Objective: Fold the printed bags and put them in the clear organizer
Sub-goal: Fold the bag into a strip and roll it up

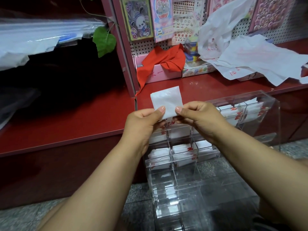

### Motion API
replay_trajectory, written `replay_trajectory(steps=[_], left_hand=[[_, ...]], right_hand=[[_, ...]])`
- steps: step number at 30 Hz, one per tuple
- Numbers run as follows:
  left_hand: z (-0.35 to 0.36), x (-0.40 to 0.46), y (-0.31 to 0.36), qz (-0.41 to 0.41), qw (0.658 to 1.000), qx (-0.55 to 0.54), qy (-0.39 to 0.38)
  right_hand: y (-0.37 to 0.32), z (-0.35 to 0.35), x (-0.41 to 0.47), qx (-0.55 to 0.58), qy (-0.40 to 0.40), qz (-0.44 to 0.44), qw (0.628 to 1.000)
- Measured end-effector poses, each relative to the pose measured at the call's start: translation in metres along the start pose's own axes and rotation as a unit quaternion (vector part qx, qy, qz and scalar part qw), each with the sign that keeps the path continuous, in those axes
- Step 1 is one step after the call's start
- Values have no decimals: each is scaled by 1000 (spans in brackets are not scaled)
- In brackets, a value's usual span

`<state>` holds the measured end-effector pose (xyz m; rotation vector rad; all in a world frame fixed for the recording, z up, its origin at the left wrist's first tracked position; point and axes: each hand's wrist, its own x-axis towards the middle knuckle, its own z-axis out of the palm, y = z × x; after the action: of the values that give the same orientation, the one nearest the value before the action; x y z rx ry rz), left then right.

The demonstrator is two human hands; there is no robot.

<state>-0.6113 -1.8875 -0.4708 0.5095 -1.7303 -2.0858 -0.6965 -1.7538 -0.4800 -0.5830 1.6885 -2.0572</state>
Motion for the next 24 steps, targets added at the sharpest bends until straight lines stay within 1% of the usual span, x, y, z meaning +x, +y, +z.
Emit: replay_trajectory(steps=[2, 4, 6, 9, 12, 14, 16, 19, 20, 22, 24], left_hand=[[-2, 0, -3, 47, 998, 41, 14], [-3, -1, -6, 109, 988, 109, 8], [-2, -4, -7, 143, 978, 153, 5], [1, -8, -6, 146, 976, 162, 3], [3, -9, -8, 148, 973, 178, 1], [5, -8, -8, 135, 980, 148, 5], [8, -4, -8, 96, 990, 99, 8], [12, 1, -7, 64, 995, 77, -11], [14, 2, -7, 73, 994, 77, -19], [19, 2, -7, 111, 987, 110, -23], [24, 4, -10, 136, 979, 150, -27]], right_hand=[[0, 1, -1, 0, 3, -10, 1000], [-3, 2, -3, 2, 13, -26, 1000], [-4, 3, -5, -5, 32, -51, 998], [-4, 1, -3, -3, 72, -98, 993], [-3, -2, -1, 11, 98, -116, 988], [-3, -3, 0, 20, 99, -113, 989], [-2, -7, 1, 8, 93, -114, 989], [-5, -12, -1, -49, 52, -117, 991], [-7, -14, -2, -76, 34, -113, 990], [-12, -20, -2, -136, 6, -99, 986], [-19, -31, -2, -194, -1, -94, 976]])
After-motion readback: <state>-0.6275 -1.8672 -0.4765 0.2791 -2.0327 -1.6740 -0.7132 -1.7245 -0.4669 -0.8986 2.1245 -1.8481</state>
